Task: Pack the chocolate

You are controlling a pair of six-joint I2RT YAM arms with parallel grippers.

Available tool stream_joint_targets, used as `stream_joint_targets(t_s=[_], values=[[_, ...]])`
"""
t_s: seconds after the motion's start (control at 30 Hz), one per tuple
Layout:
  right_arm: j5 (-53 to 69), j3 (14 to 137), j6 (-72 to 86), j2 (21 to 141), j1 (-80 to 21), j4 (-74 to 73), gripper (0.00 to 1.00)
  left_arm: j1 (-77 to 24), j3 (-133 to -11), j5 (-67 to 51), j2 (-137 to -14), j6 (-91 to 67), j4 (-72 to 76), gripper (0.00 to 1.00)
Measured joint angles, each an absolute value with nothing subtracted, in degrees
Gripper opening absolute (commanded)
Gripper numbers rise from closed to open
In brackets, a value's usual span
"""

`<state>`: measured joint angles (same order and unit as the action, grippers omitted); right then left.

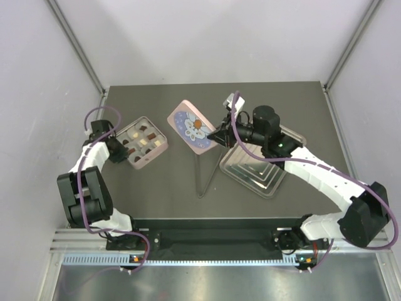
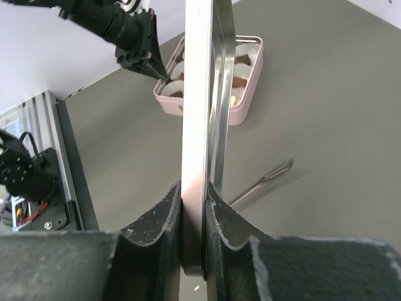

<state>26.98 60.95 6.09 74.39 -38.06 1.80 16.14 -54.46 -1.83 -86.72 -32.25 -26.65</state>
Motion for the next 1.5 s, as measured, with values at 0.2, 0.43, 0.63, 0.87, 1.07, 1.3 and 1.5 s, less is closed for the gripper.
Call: stream_joint_targets(t_s=[0.2,0.43,0.63,0.87,1.07,1.3,1.5], values=[[25.41,63.7,10.9,78.67,-37.52,3.49,0.0,11.53,-53.8,-5.02,-86.13,-31.09,-26.98,0.01],[27.7,68.01,17.45,86.74,-37.39,8.05,0.0,8.99,-52.62,-5.61,-85.1,-30.04,-26.96,0.33],[29.58,71.75,23.31,92.49,-37.71,9.76,0.0,9.1,-53.32,-5.61,-84.07,-30.35,-29.91,0.59],[33.28,77.14,33.5,100.51,-38.37,16.08,0.0,12.93,-65.65,-7.88,-82.67,-30.33,-35.18,0.63],[35.81,82.48,40.91,109.47,-39.72,19.55,0.0,22.96,-68.6,-9.15,-77.91,-31.33,-35.07,0.62],[39.11,87.94,52.42,120.38,-40.47,28.42,0.0,24.91,-59.05,-16.05,-73.25,-36.73,-27.42,0.6],[41.58,89.97,63.4,127.68,-41.36,37.17,0.0,24.91,-53.93,-22.55,-72.88,-40.84,-20.86,0.54]])
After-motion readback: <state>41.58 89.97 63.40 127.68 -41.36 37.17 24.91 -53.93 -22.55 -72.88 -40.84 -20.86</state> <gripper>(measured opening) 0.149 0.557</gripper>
